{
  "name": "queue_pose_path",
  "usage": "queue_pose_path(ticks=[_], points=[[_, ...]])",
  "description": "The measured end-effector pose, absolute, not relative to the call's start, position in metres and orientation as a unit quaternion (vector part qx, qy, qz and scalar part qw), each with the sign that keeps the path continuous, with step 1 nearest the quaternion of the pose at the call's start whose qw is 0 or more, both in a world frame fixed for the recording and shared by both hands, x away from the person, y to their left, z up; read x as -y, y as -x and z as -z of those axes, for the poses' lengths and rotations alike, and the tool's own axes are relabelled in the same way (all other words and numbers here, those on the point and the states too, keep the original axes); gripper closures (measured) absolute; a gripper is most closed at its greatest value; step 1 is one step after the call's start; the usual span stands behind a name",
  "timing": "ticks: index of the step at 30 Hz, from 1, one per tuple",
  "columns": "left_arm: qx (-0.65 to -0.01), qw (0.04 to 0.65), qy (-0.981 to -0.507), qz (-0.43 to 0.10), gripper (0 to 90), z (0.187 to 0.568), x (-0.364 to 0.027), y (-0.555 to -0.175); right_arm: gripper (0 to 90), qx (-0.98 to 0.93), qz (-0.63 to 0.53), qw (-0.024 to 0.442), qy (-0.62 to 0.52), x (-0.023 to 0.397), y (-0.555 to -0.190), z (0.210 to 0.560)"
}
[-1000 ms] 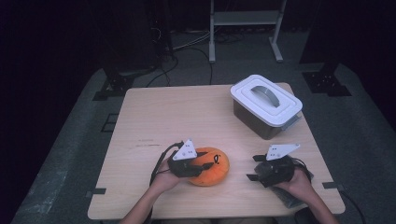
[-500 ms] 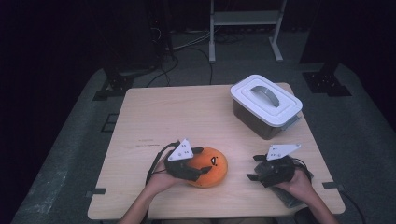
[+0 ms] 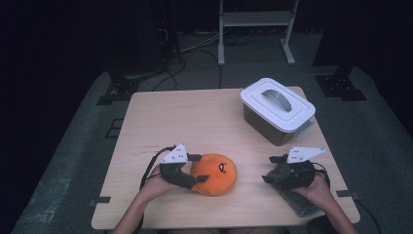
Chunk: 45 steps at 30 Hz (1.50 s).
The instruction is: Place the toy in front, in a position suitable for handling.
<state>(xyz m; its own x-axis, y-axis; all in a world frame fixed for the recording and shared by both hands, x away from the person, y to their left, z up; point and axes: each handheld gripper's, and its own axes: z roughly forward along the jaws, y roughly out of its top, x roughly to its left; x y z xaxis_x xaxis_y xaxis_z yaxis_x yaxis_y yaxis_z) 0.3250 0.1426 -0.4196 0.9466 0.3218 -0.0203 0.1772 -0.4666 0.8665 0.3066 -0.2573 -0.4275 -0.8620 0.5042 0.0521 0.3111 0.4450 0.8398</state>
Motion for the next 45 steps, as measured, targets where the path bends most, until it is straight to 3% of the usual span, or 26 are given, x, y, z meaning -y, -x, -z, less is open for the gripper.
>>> queue_pose_path(ticks=[8,10,26,45], points=[[-0.153,0.497,-0.852,-0.059,23.0,0.425,-0.143,-0.327,25.3,-0.848,-0.455,0.109,-0.250,0.277,-0.311,0.423],[-0.151,0.495,-0.854,-0.058,23.2,0.426,-0.141,-0.326,30.3,-0.860,-0.435,0.102,-0.245,0.283,-0.311,0.430],[-0.153,0.497,-0.852,-0.053,23.5,0.428,-0.133,-0.321,40.4,-0.896,-0.357,0.080,-0.252,0.298,-0.308,0.465],[-0.151,0.492,-0.855,-0.063,22.6,0.428,-0.129,-0.319,37.0,-0.899,-0.350,0.089,-0.249,0.297,-0.307,0.473]])
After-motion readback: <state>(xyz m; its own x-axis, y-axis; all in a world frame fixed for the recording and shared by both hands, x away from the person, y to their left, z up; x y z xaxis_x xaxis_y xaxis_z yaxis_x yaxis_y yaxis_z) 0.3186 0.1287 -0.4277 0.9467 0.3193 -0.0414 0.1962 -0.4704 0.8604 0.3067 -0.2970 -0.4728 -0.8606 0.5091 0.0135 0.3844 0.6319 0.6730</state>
